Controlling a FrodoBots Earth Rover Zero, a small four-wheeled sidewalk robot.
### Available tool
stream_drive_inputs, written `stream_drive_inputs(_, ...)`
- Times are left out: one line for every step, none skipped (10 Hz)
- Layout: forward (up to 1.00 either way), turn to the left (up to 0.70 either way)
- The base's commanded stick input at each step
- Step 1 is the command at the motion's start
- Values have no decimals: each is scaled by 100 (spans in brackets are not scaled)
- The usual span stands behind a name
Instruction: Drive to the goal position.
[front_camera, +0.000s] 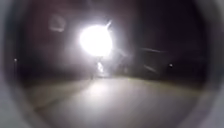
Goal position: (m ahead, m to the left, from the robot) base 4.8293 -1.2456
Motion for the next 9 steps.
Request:
stream_drive_inputs(100, 10)
stream_drive_inputs(100, 12)
stream_drive_inputs(100, 7)
stream_drive_inputs(100, 5)
stream_drive_inputs(100, 5)
stream_drive_inputs(100, 5)
stream_drive_inputs(100, 6)
stream_drive_inputs(100, 7)
stream_drive_inputs(100, 7)
